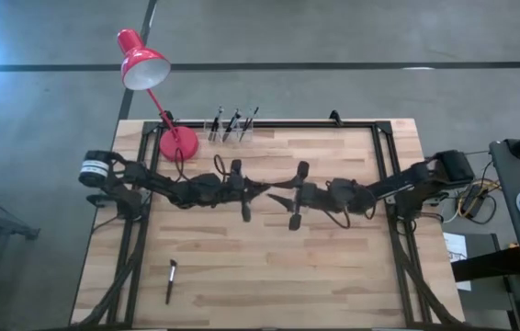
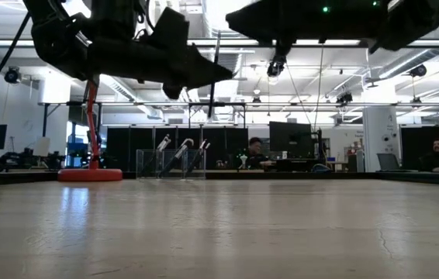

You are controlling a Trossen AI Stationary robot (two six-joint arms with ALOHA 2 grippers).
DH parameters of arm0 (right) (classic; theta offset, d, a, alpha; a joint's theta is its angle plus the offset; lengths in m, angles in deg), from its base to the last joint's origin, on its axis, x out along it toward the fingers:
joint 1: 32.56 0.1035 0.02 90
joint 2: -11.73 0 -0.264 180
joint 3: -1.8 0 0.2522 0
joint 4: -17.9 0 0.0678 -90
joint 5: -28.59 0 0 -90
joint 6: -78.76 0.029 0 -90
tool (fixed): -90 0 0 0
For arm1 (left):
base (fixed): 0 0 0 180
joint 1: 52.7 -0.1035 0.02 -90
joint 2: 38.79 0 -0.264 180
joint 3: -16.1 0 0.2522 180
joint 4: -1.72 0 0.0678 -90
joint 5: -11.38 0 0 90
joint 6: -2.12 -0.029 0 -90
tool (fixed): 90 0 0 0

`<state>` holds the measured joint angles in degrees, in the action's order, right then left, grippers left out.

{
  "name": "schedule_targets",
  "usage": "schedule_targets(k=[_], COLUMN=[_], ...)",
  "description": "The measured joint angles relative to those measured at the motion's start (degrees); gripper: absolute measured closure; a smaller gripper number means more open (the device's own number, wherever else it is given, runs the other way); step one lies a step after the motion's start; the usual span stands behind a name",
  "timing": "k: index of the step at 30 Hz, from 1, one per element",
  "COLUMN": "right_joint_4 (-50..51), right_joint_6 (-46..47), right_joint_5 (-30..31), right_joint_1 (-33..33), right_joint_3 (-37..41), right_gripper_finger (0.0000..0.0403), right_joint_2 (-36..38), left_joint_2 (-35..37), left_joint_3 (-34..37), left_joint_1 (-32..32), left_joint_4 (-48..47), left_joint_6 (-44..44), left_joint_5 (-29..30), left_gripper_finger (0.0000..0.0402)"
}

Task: Pick & Place Makeup Supplies
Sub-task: Put the makeup brush into the transparent organizer

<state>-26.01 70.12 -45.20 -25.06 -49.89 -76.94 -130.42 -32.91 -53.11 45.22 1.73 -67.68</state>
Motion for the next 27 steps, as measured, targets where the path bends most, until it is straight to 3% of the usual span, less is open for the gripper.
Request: schedule_targets(k=[4, 8, 15, 23, 27], right_joint_4=[10.68, 11.80, 5.53, 4.73, 4.73], right_joint_6=[-0.15, -1.38, -2.05, -2.30, -2.30], right_joint_5=[5.63, 7.39, 7.97, 8.04, 7.99], right_joint_1=[0.02, -0.02, -0.02, -0.02, -0.02], right_joint_3=[0.89, 4.42, 11.78, 15.06, 15.06], right_gripper_finger=[0.0297, 0.0333, 0.0390, 0.0394, 0.0394], right_joint_2=[5.88, 9.68, 15.94, 20.93, 20.83], left_joint_2=[1.70, 3.30, 1.53, -3.30, -6.85], left_joint_3=[0.00, -1.44, -5.43, -11.57, -16.21], left_joint_1=[-1.47, -5.28, -15.30, -25.76, -29.16], left_joint_4=[-4.04, -11.06, -10.69, -10.52, -15.25], left_joint_6=[0.31, 0.35, -1.23, -0.59, 0.51], left_joint_5=[7.04, 12.46, 10.59, 7.29, 6.72], left_gripper_finger=[0.0393, 0.0393, 0.0394, 0.0394, 0.0394])
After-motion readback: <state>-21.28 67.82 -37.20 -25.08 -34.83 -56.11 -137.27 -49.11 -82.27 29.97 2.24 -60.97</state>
